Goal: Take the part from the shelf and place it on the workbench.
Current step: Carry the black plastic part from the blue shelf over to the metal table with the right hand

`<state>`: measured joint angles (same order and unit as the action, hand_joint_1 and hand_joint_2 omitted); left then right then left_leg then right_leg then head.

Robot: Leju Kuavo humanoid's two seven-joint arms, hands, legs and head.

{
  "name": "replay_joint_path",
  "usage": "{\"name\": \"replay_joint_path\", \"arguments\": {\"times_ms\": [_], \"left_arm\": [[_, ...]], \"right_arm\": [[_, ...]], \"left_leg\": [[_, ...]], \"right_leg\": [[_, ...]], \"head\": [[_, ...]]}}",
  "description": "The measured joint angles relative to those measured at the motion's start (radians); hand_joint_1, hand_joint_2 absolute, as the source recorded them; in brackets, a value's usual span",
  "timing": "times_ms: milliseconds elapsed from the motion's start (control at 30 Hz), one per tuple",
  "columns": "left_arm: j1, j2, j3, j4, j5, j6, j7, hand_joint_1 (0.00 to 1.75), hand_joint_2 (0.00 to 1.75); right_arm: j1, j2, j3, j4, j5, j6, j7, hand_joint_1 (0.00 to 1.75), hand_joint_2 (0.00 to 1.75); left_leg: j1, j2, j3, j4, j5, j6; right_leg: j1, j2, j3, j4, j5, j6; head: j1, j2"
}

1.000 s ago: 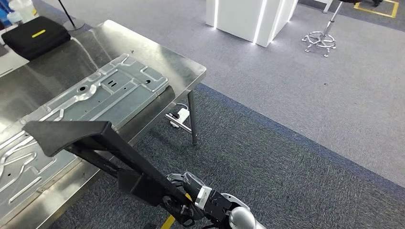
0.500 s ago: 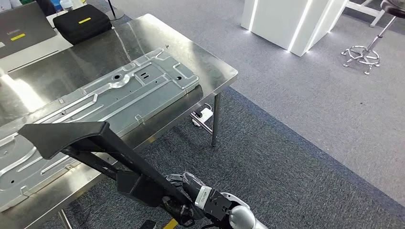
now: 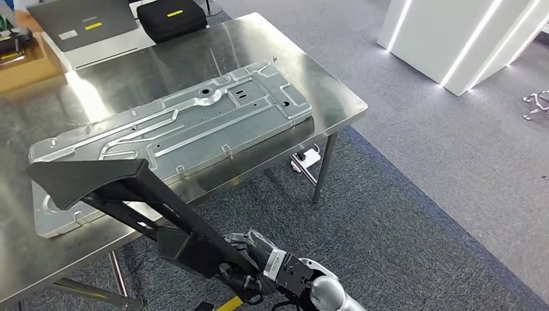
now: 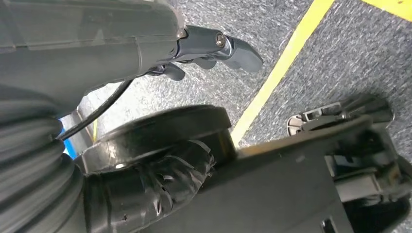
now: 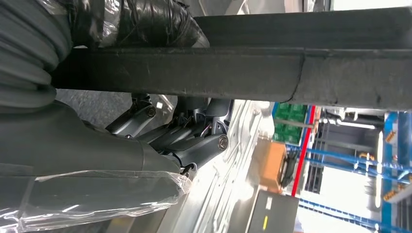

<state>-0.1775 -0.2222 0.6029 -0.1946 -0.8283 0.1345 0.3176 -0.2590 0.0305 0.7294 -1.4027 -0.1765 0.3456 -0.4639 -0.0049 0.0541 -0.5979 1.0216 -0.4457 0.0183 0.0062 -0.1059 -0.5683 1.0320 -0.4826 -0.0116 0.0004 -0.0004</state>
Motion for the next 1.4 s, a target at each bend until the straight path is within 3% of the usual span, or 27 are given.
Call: {"name": "replay_joint_path", "arguments": {"times_ms": [33, 100, 167, 200, 233, 267, 300, 367, 400, 467, 533, 600, 667, 733, 767, 800, 900, 967, 1033, 1100, 1133, 1200, 1233, 1267, 1300, 1333, 1400], "left_arm": [[0.001, 0.000, 0.000, 0.000, 0.001, 0.000, 0.001, 0.00, 1.75], [-0.001, 0.000, 0.001, 0.000, 0.002, 0.000, 0.003, 0.00, 1.75], [-0.004, 0.000, 0.001, 0.000, 0.004, 0.000, 0.005, 0.00, 1.75], [-0.005, 0.000, 0.002, 0.000, 0.004, -0.001, 0.006, 0.00, 1.75], [-0.005, 0.000, 0.003, 0.000, 0.005, -0.001, 0.006, 0.00, 1.75], [-0.005, 0.000, 0.003, 0.000, 0.005, -0.002, 0.007, 0.00, 1.75], [-0.005, 0.000, 0.004, 0.000, 0.005, -0.002, 0.007, 0.00, 1.75], [-0.005, 0.000, 0.004, 0.000, 0.005, -0.002, 0.008, 0.00, 1.75], [-0.006, 0.000, 0.004, 0.000, 0.005, -0.002, 0.008, 0.00, 1.75], [-0.007, -0.001, 0.004, 0.000, 0.006, -0.002, 0.008, 0.00, 1.75], [-0.006, 0.000, 0.005, 0.000, 0.006, -0.002, 0.007, 0.00, 1.75], [-0.006, 0.001, 0.005, 0.000, 0.006, -0.002, 0.007, 0.00, 1.75], [-0.008, 0.001, 0.006, 0.000, 0.006, -0.002, 0.007, 0.00, 1.75], [-0.009, 0.001, 0.006, 0.000, 0.006, -0.002, 0.006, 0.00, 1.75], [-0.010, 0.001, 0.006, 0.000, 0.006, -0.002, 0.005, 0.00, 1.75], [-0.010, 0.001, 0.006, 0.000, 0.006, -0.002, 0.005, 0.00, 1.75], [-0.008, 0.002, 0.006, 0.000, 0.005, -0.002, 0.006, 0.00, 1.75], [-0.006, 0.002, 0.006, 0.000, 0.005, -0.002, 0.006, 0.00, 1.75], [-0.005, 0.003, 0.006, 0.000, 0.005, -0.002, 0.006, 0.00, 1.75], [-0.004, 0.003, 0.007, 0.000, 0.005, -0.002, 0.006, 0.00, 1.75], [-0.005, 0.003, 0.007, 0.000, 0.005, -0.002, 0.006, 0.00, 1.75], [-0.007, 0.003, 0.007, 0.000, 0.005, -0.002, 0.006, 0.00, 1.75], [-0.007, 0.002, 0.008, 0.000, 0.005, -0.002, 0.005, 0.00, 1.75], [-0.006, 0.002, 0.008, 0.000, 0.005, -0.002, 0.005, 0.00, 1.75], [-0.006, 0.002, 0.009, 0.000, 0.006, -0.002, 0.005, 0.00, 1.75], [-0.006, 0.002, 0.010, 0.000, 0.006, -0.003, 0.004, 0.00, 1.75], [-0.007, 0.001, 0.011, 0.000, 0.006, -0.003, 0.002, 0.00, 1.75]], "right_arm": [[-0.003, 0.002, 0.000, 0.002, -0.001, 0.002, 0.000, 1.71, 1.75], [-0.009, 0.007, 0.000, 0.004, -0.002, 0.005, -0.001, 1.71, 1.75], [-0.011, 0.008, 0.000, 0.008, -0.002, 0.005, -0.002, 1.71, 1.75], [-0.011, 0.008, 0.000, 0.012, -0.002, 0.006, -0.002, 1.71, 1.75], [-0.011, 0.008, 0.000, 0.016, -0.002, 0.006, -0.002, 1.71, 1.75], [-0.011, 0.008, 0.000, 0.020, -0.002, 0.006, -0.002, 1.71, 1.75], [-0.012, 0.008, 0.000, 0.022, -0.002, 0.007, -0.002, 1.71, 1.75], [-0.015, 0.008, 0.000, 0.025, -0.003, 0.007, -0.002, 1.71, 1.75], [-0.017, 0.008, 0.000, 0.026, -0.003, 0.007, -0.002, 1.71, 1.75], [-0.019, 0.009, 0.000, 0.027, -0.003, 0.007, -0.002, 1.71, 1.75], [-0.020, 0.012, 0.000, 0.027, -0.004, 0.007, -0.002, 1.71, 1.75], [-0.022, 0.017, 0.000, 0.028, -0.004, 0.008, -0.003, 1.71, 1.75], [-0.024, 0.020, 0.000, 0.029, -0.005, 0.009, -0.003, 1.71, 1.75], [-0.024, 0.021, 0.000, 0.033, -0.006, 0.010, -0.003, 1.71, 1.75], [-0.024, 0.021, 0.000, 0.035, -0.006, 0.012, -0.003, 1.71, 1.75], [-0.024, 0.021, 0.000, 0.037, -0.006, 0.012, -0.003, 1.71, 1.75], [-0.025, 0.022, 0.000, 0.039, -0.006, 0.014, -0.003, 1.71, 1.75], [-0.026, 0.023, 0.000, 0.039, -0.006, 0.015, -0.003, 1.71, 1.75], [-0.028, 0.025, 0.000, 0.039, -0.006, 0.015, -0.003, 1.71, 1.75], [-0.030, 0.026, 0.000, 0.038, -0.006, 0.016, -0.003, 1.71, 1.75], [-0.031, 0.026, 0.000, 0.038, -0.006, 0.016, -0.003, 1.71, 1.75], [-0.032, 0.025, 0.000, 0.039, -0.006, 0.016, -0.004, 1.71, 1.75], [-0.031, 0.024, 0.000, 0.041, -0.006, 0.016, -0.004, 1.71, 1.75], [-0.030, 0.023, 0.000, 0.044, -0.006, 0.016, -0.004, 1.71, 1.75], [-0.030, 0.023, 0.000, 0.046, -0.006, 0.016, -0.004, 1.71, 1.75], [-0.030, 0.023, 0.000, 0.047, -0.006, 0.016, -0.004, 1.71, 1.75], [-0.031, 0.023, 0.000, 0.049, -0.007, 0.017, -0.004, 1.71, 1.75]], "left_leg": [[0.002, -0.010, 0.001, -0.004, 0.002, 0.004], [0.008, -0.031, 0.006, -0.012, 0.008, 0.016], [0.010, -0.051, 0.006, -0.013, 0.012, 0.023], [0.009, -0.062, 0.005, -0.013, 0.012, 0.025], [0.009, -0.075, 0.005, -0.011, 0.012, 0.025], [0.009, -0.088, 0.005, -0.009, 0.011, 0.025], [0.009, -0.102, 0.005, -0.006, 0.011, 0.024], [0.009, -0.127, 0.004, -0.001, 0.008, 0.021], [0.009, -0.138, 0.001, 0.001, 0.008, 0.017], [0.010, -0.156, -0.004, 0.003, 0.009, 0.006], [0.013, -0.169, -0.008, 0.002, 0.009, -0.007], [0.011, -0.139, -0.024, 0.035, -0.012, -0.015], [0.010, -0.088, -0.072, 0.136, -0.068, -0.020], [0.013, -0.066, -0.131, 0.257, -0.116, -0.025], [0.014, -0.062, -0.142, 0.279, -0.116, -0.026], [0.015, -0.058, -0.135, 0.267, -0.099, -0.027], [0.011, -0.016, -0.030, 0.067, -0.011, -0.021], [0.005, 0.001, 0.001, 0.002, 0.001, -0.010], [0.004, -0.019, 0.000, -0.001, 0.004, 0.001], [0.008, -0.038, 0.004, -0.008, 0.008, 0.013], [0.011, -0.047, 0.006, -0.011, 0.010, 0.018], [0.011, -0.065, 0.005, -0.011, 0.012, 0.024], [0.011, -0.077, 0.004, -0.010, 0.012, 0.025], [0.010, -0.088, 0.004, -0.009, 0.012, 0.025], [0.010, -0.101, 0.004, -0.006, 0.011, 0.025], [0.010, -0.113, 0.004, -0.004, 0.010, 0.025], [0.009, -0.131, 0.004, -0.001, 0.009, 0.023]], "right_leg": [[-0.001, 0.004, 0.002, 0.003, -0.004, 0.006], [-0.006, 0.043, -0.013, 0.043, -0.033, 0.016], [-0.011, 0.090, -0.068, 0.158, -0.093, 0.021], [-0.012, 0.098, -0.102, 0.224, -0.118, 0.022], [-0.012, 0.101, -0.126, 0.267, -0.125, 0.023], [-0.013, 0.102, -0.136, 0.277, -0.113, 0.022], [-0.013, 0.105, -0.126, 0.246, -0.083, 0.021], [-0.015, 0.135, -0.071, 0.117, -0.011, 0.015], [-0.016, 0.153, -0.048, 0.061, 0.010, 0.013], [-0.015, 0.172, -0.030, 0.016, 0.015, 0.011], [-0.015, 0.156, -0.025, 0.007, 0.019, 0.006], [-0.019, 0.135, -0.017, -0.004, 0.023, -0.007], [-0.017, 0.111, -0.012, -0.009, 0.023, -0.016], [-0.014, 0.084, -0.012, -0.009, 0.020, -0.019], [-0.012, 0.071, -0.011, -0.008, 0.019, -0.019], [-0.012, 0.058, -0.010, -0.008, 0.017, -0.018], [-0.009, 0.030, -0.001, -0.005, 0.008, -0.009], [-0.004, 0.015, 0.001, -0.004, 0.003, -0.001], [-0.002, 0.001, 0.004, -0.005, 0.001, 0.008], [-0.006, 0.024, 0.001, 0.015, -0.017, 0.020], [-0.009, 0.049, -0.014, 0.050, -0.040, 0.025], [-0.012, 0.093, -0.073, 0.173, -0.100, 0.029], [-0.013, 0.100, -0.107, 0.237, -0.122, 0.030], [-0.012, 0.103, -0.131, 0.277, -0.127, 0.030], [-0.012, 0.104, -0.139, 0.282, -0.112, 0.029], [-0.012, 0.107, -0.126, 0.244, -0.078, 0.026], [-0.011, 0.122, -0.068, 0.106, -0.004, 0.015]], "head": [[0.000, 0.000], [0.000, 0.000], [0.001, 0.000], [0.001, 0.000], [0.001, 0.000], [0.001, 0.000], [0.001, 0.000], [0.001, 0.000], [0.001, 0.000], [0.000, 0.000], [0.001, 0.000], [-0.001, 0.000], [-0.003, 0.000], [-0.004, 0.000], [-0.003, 0.000], [-0.004, 0.000], [-0.003, 0.000], [-0.003, 0.000], [-0.003, 0.000], [-0.002, 0.000], [-0.002, 0.000], [-0.001, 0.000], [-0.001, 0.000], [-0.001, 0.000], [-0.001, 0.000], [-0.001, 0.000], [-0.001, 0.000]]}}
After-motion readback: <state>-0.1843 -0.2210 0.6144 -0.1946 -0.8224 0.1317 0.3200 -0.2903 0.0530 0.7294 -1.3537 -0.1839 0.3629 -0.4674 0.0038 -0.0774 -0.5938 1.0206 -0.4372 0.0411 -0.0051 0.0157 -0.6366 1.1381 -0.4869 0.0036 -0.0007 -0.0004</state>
